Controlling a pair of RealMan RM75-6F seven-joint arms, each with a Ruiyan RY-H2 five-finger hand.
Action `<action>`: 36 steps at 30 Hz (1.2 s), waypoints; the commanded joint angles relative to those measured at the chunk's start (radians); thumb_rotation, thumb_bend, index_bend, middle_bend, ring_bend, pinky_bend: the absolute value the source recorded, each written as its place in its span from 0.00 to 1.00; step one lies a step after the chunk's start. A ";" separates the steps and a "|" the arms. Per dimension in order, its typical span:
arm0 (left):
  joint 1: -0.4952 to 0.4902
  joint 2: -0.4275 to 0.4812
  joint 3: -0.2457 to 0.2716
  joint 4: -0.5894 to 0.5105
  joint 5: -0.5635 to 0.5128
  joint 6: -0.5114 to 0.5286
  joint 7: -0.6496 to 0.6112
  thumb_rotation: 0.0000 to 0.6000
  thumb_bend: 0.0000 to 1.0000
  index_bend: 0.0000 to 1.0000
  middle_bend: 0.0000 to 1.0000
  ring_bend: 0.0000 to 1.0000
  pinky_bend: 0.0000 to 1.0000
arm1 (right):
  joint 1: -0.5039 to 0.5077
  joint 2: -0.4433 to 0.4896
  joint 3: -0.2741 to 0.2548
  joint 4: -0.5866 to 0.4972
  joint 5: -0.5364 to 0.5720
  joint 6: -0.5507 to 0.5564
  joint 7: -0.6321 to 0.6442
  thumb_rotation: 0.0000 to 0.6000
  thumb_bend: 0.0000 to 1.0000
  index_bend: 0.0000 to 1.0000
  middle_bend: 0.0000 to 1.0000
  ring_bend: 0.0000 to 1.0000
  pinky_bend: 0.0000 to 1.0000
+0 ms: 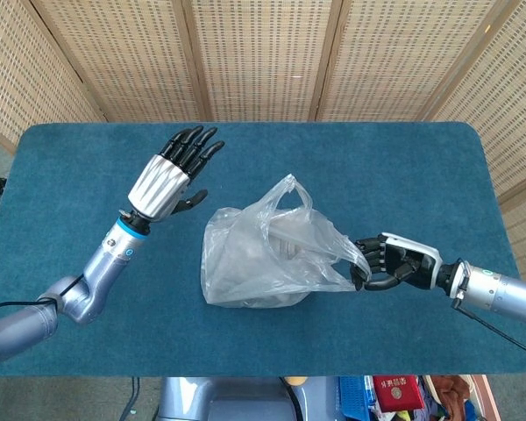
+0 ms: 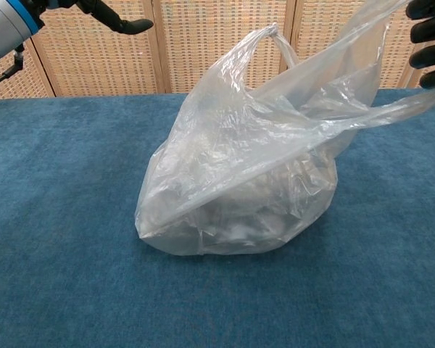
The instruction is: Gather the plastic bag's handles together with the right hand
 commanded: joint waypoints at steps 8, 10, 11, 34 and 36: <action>-0.103 -0.107 0.078 0.305 0.141 0.138 -0.032 1.00 0.29 0.00 0.00 0.00 0.14 | 0.049 0.000 -0.048 -0.037 0.028 -0.006 -0.036 1.00 0.00 0.52 0.65 0.49 0.47; -0.119 -0.131 0.093 0.361 0.153 0.145 -0.040 1.00 0.29 0.00 0.00 0.00 0.14 | 0.055 0.002 -0.057 -0.042 0.031 -0.002 -0.044 1.00 0.00 0.52 0.65 0.49 0.47; -0.125 -0.144 0.100 0.386 0.155 0.146 -0.044 1.00 0.29 0.00 0.00 0.00 0.14 | 0.057 0.003 -0.062 -0.043 0.033 0.001 -0.048 1.00 0.00 0.52 0.65 0.49 0.47; -0.261 -0.354 0.225 0.657 0.192 0.125 0.016 1.00 0.31 0.00 0.00 0.00 0.15 | 0.111 0.013 -0.138 -0.070 0.056 0.022 -0.093 1.00 0.00 0.52 0.65 0.49 0.47; -0.270 -0.363 0.229 0.661 0.189 0.127 0.019 1.00 0.33 0.02 0.00 0.00 0.15 | 0.116 0.015 -0.143 -0.077 0.058 0.024 -0.098 1.00 0.00 0.52 0.65 0.49 0.47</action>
